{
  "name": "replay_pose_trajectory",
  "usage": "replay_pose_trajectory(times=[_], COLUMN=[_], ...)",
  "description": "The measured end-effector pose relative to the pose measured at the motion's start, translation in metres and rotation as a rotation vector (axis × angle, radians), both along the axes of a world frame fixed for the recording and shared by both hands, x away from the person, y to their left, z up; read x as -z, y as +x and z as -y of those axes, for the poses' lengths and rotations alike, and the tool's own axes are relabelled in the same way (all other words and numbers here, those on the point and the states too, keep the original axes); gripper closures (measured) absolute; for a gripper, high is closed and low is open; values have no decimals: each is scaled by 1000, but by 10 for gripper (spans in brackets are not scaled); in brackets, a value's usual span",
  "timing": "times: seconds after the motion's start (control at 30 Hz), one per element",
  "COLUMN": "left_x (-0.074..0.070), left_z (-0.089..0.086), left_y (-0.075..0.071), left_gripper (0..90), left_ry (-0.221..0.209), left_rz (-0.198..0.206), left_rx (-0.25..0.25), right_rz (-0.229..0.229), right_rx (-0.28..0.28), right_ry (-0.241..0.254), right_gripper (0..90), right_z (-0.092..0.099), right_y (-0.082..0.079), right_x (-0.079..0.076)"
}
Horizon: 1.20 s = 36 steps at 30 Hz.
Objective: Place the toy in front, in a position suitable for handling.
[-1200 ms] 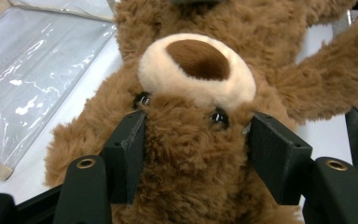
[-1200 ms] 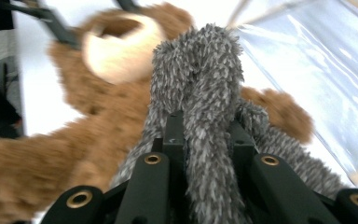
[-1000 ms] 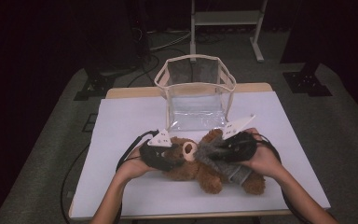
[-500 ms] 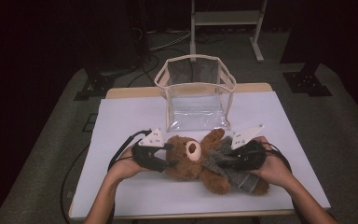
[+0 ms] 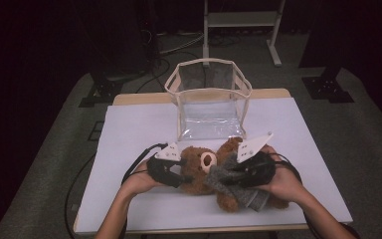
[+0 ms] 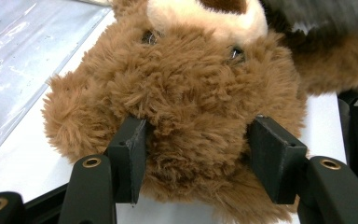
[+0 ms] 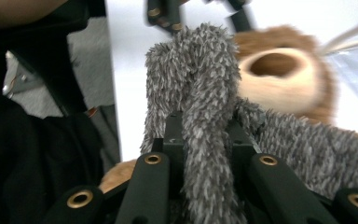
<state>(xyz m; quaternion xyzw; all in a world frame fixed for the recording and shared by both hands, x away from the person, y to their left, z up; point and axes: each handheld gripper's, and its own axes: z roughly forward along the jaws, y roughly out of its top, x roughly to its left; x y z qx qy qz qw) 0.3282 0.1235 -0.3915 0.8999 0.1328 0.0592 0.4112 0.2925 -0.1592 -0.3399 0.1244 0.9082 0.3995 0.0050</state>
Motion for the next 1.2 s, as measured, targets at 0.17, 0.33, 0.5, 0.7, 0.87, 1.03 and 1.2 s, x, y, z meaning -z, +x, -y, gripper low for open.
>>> replay_pose_trajectory(times=[0.17,0.33,0.5,0.7,0.87,1.03,1.2], left_x=[1,2,3,4,7,9,8], left_z=[-3,-4,2,17,20,15,25], left_y=[0,-1,-4,-10,-10,-9,-11], left_gripper=[416,415,417,413,410,413,413], left_ry=[4,-7,-17,-9,0,-32,-30], left_rz=[0,-11,-24,-14,-11,-20,-9], left_rx=[-4,-3,22,55,51,49,76], right_rz=[15,15,40,110,146,135,107], right_rx=[-19,35,92,101,62,98,139], right_ry=[-122,-169,-168,-82,-45,-108,-77], right_gripper=[747,749,750,749,750,753,753], right_z=[-16,3,25,15,-12,0,23], right_y=[-17,-26,-30,-24,-17,-14,-16], right_x=[31,52,42,20,16,33,31])
